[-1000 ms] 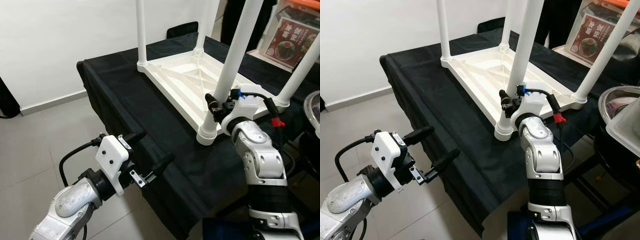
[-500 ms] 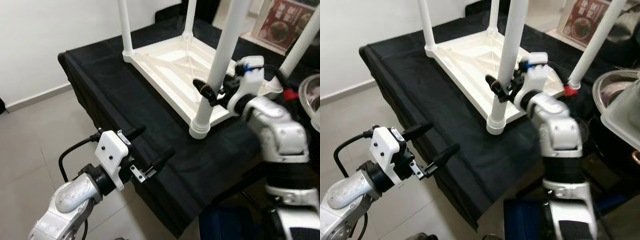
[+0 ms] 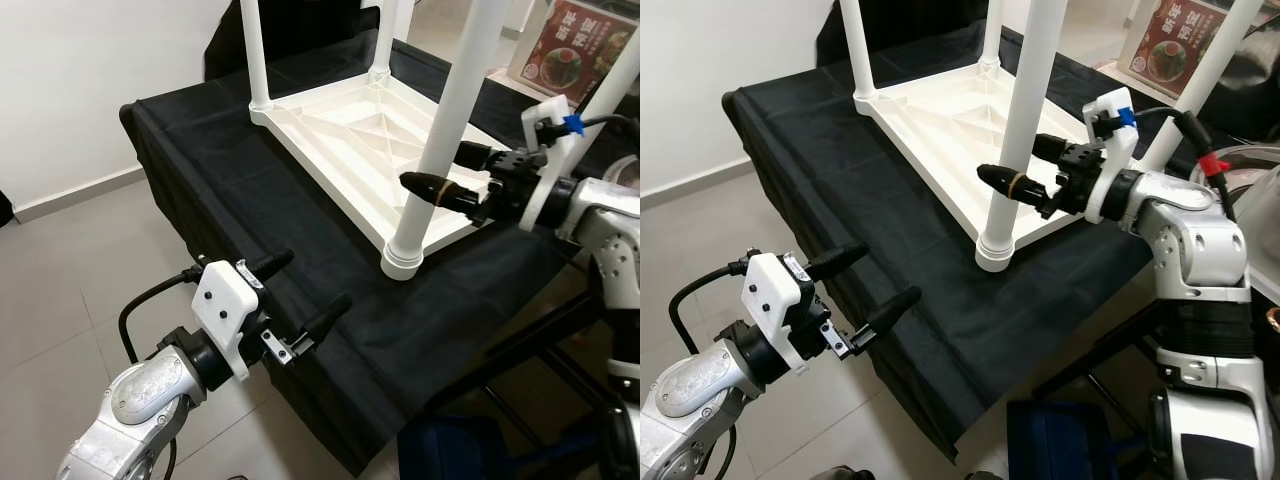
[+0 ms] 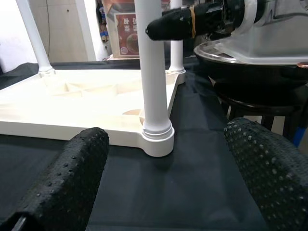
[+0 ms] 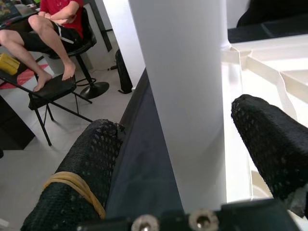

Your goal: Building children table

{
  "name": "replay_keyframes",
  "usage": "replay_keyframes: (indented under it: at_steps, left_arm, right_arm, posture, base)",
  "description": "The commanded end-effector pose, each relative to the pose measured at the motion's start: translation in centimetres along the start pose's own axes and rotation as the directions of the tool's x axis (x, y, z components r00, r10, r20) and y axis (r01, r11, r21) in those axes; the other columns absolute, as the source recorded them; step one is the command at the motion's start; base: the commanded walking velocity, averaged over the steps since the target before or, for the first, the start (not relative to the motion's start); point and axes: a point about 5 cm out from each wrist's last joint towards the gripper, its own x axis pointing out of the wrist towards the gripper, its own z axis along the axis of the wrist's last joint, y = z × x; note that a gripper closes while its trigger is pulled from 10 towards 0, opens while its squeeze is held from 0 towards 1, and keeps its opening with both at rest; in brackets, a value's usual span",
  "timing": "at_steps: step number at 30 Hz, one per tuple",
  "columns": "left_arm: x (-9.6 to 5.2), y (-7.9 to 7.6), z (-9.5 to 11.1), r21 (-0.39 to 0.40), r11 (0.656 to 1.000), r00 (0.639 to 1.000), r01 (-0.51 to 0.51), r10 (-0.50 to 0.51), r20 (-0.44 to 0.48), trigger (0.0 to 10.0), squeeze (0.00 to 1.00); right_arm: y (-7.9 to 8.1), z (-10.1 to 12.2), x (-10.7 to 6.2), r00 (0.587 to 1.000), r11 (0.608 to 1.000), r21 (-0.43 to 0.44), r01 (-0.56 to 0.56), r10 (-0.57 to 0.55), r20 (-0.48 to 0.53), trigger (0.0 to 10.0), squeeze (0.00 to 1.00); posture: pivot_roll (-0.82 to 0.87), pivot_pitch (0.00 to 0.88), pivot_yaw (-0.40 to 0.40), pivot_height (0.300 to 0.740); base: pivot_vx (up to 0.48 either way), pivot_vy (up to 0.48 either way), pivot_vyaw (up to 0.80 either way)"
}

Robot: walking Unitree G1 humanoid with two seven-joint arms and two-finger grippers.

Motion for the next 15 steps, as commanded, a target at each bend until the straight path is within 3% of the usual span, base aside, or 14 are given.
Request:
replay_keyframes:
  at_steps: [1, 2, 3, 5, 6, 11, 15]
  left_arm:
    - [0.0, -0.2, -0.3, -0.008, 1.000, 1.000, 0.008, -0.009, -0.017, 10.0, 0.00]
    - [0.0, -0.2, -0.3, -0.010, 1.000, 1.000, 0.010, -0.010, -0.016, 10.0, 0.00]
    - [0.0, -0.2, -0.3, -0.014, 1.000, 1.000, 0.011, -0.011, -0.015, 10.0, 0.00]
    - [0.0, -0.2, -0.4, -0.016, 1.000, 1.000, 0.012, -0.012, -0.014, 10.0, 0.00]
    - [0.1, -0.4, -0.4, -0.019, 1.000, 1.000, 0.017, -0.017, -0.014, 10.0, 0.00]
    - [0.2, -0.4, -0.3, -0.019, 1.000, 1.000, 0.020, -0.020, -0.014, 10.0, 0.00]
    - [0.1, -0.3, -0.3, -0.017, 1.000, 1.000, 0.015, -0.015, -0.016, 10.0, 0.00]
  right_arm:
    - [-0.1, -0.2, 0.0, 1.000, 1.000, 0.008, 0.001, -0.001, 0.015, 10.0, 0.00]
    - [-0.2, -0.2, 0.2, 0.999, 1.000, 0.015, 0.023, -0.023, 0.027, 8.7, 0.00]
    - [-0.1, -0.7, 0.9, 0.997, 0.997, 0.056, 0.062, -0.064, 0.046, 0.0, 0.00]
    - [0.0, -1.0, 1.3, 0.994, 0.993, 0.085, 0.086, -0.091, 0.056, 0.0, 0.00]
    - [0.8, -2.9, 2.5, 0.990, 0.980, 0.152, 0.125, -0.134, 0.050, 0.0, 0.00]
    - [1.8, -4.3, 3.2, 0.985, 0.966, 0.205, 0.158, -0.170, 0.043, 0.0, 0.00]
    - [1.5, -4.4, 2.8, 0.976, 0.959, 0.196, 0.204, -0.214, 0.032, 0.0, 0.00]
  posture:
    - [0.00, 0.129, -0.052, 0.740]
    - [0.00, 0.129, -0.052, 0.740]
    - [-0.02, 0.130, -0.050, 0.740]
    - [-0.02, 0.130, -0.050, 0.740]
    - [-0.01, 0.131, -0.046, 0.740]
    - [0.00, 0.133, -0.048, 0.740]
    - [-0.01, 0.133, -0.046, 0.740]
  base:
    - [0.000, 0.000, 0.00]
    - [0.000, 0.000, 0.00]
    - [0.000, 0.000, 0.00]
    - [0.000, 0.000, 0.00]
    - [0.000, 0.000, 0.00]
    - [0.000, 0.000, 0.00]
    - [0.000, 0.000, 0.00]
